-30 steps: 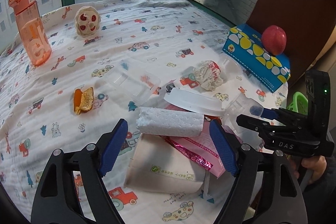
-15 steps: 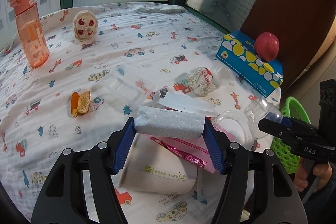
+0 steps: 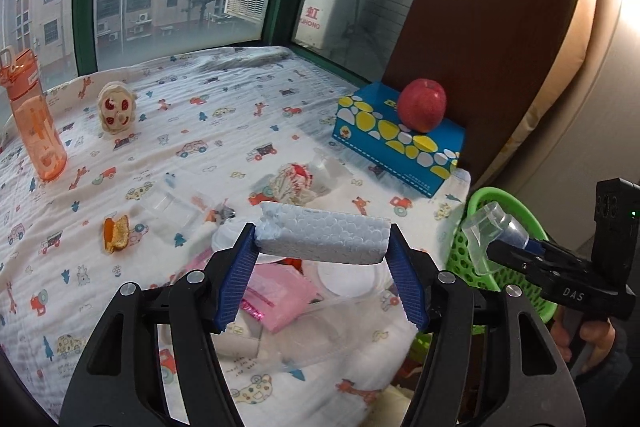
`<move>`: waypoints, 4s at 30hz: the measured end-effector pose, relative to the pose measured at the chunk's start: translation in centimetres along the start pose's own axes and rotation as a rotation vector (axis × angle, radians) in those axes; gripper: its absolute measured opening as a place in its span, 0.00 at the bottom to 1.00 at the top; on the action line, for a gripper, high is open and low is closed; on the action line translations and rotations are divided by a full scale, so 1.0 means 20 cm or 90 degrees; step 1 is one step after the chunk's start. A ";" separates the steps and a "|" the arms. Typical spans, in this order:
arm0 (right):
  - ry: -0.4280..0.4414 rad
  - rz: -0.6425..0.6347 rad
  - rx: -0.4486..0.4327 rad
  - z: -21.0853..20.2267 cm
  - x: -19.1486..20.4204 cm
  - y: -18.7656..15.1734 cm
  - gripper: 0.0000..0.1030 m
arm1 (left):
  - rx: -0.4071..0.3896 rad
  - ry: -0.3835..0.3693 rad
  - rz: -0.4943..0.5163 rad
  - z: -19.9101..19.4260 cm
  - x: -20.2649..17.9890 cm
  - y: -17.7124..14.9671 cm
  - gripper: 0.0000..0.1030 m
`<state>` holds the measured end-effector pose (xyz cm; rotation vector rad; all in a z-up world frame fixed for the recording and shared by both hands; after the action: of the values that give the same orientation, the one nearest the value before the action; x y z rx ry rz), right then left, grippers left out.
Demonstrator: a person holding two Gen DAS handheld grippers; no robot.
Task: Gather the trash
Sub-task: 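Carry both items over the green basket and open both tools to drop them, then move both open tools back over the trash on the ledge, then grasp the white plastic lid with the right tool while the left tool grasps the paper cup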
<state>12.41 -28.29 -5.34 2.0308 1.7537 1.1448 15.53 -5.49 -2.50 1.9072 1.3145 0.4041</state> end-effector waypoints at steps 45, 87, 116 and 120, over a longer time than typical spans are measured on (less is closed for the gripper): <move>-0.156 0.156 -0.052 -0.42 -0.84 -0.16 0.60 | 0.093 -0.115 0.081 0.27 -0.76 -0.07 0.80; -0.016 -0.005 0.054 0.10 0.02 -0.18 0.74 | 0.075 0.144 -0.179 -0.19 0.50 -0.61 0.89; 0.073 -0.124 0.168 0.75 0.70 -0.05 0.74 | 0.086 0.144 -0.235 -0.18 0.65 -0.73 0.89; 0.069 -0.126 0.185 0.87 0.75 -0.01 0.76 | 0.091 0.140 -0.239 -0.17 0.68 -0.74 0.89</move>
<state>23.77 -9.19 -11.08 1.9167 2.2315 1.0059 9.37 10.50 -13.51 1.7107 1.8493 0.3401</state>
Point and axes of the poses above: each gripper's, at about its wrist camera, not at the fingertips, and z roughly the way its jaws point, x to its left, y to its top, the point moved 5 cm from there along z, roughly the way its jaws point, and after that the axes turned 8 degrees about z, right-handed, at the moved point
